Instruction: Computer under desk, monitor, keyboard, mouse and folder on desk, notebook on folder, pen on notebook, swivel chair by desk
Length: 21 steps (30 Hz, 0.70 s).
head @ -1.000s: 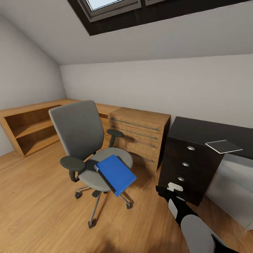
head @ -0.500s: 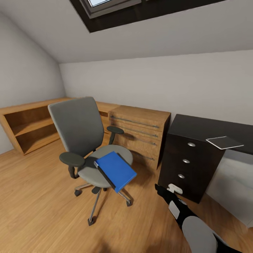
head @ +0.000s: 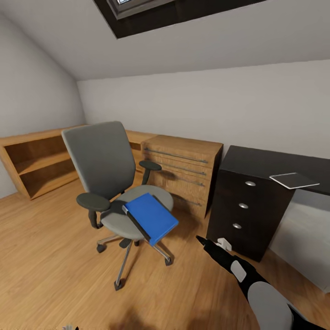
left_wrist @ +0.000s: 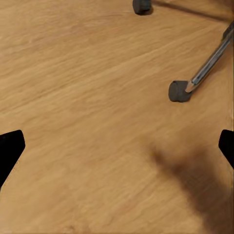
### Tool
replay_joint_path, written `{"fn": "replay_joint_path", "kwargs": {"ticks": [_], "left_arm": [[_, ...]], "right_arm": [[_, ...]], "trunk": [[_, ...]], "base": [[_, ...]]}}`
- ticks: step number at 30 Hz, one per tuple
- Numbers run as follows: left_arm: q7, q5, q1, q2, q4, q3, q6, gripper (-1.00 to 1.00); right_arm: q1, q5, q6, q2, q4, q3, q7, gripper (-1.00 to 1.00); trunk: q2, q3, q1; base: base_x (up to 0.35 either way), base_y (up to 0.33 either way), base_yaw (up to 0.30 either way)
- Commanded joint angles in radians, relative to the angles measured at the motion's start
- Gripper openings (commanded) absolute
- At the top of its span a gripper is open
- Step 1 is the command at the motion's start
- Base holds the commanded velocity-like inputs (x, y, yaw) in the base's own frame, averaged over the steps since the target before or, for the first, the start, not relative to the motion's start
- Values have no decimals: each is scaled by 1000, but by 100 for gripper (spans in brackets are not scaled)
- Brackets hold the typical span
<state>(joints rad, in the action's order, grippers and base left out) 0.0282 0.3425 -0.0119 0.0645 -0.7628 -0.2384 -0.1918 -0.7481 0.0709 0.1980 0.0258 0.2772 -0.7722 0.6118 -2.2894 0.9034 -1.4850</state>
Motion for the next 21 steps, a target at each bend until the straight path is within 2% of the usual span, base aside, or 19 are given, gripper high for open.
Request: {"fn": "replay_joint_path", "kwargs": {"ticks": [1, 3, 4, 7, 8, 13, 14, 17, 18, 21], "left_arm": [[4, 10, 0, 3, -42, 1, 29, 100], [6, 10, 0, 6, -83, 0, 74, 100], [7, 10, 0, 8, -127, 0, 134, 100], [8, 11, 0, 9, -196, -2, 228, 100], [8, 12, 0, 10, -245, -3, 283, 100], [8, 13, 0, 14, -401, -6, 400, 100], [9, 13, 0, 16, -454, -6, 439, 100], [9, 15, 0, 17, -526, -7, 507, 100], [9, 17, 0, 17, -562, -10, 549, 100], [9, 30, 0, 18, -595, -23, 591, 100]], "right_arm": [[0, 5, 14, 0, 3, -9, 18, 100], [0, 4, 16, -1, 3, -9, 27, 100], [0, 3, 18, -2, 3, -9, 32, 100], [0, 2, 20, -3, 4, -8, 37, 100], [0, 2, 21, -3, 4, -8, 39, 100], [0, 1, 20, -4, 5, -7, 44, 100], [0, 1, 19, -4, 5, -7, 45, 100], [0, 1, 18, -4, 5, -7, 47, 100], [0, 1, 17, -5, 5, -7, 50, 100], [0, 1, 17, -5, 6, -6, 69, 100]], "trunk": [[-8, 4, -4], [-22, 10, -12], [-29, 13, -15], [-50, 23, -27], [-57, 26, -31], [-92, 42, -50], [-99, 45, -54], [-120, 54, -65], [-127, 57, -69], [-148, 67, -81]], "base": [[0, 0, 0], [0, 0, 0], [0, 0, 0], [0, 0, 0], [0, 0, 0], [0, 0, 0], [0, 0, 0], [0, 0, 0], [0, 0, 0], [0, 0, 0]]}}
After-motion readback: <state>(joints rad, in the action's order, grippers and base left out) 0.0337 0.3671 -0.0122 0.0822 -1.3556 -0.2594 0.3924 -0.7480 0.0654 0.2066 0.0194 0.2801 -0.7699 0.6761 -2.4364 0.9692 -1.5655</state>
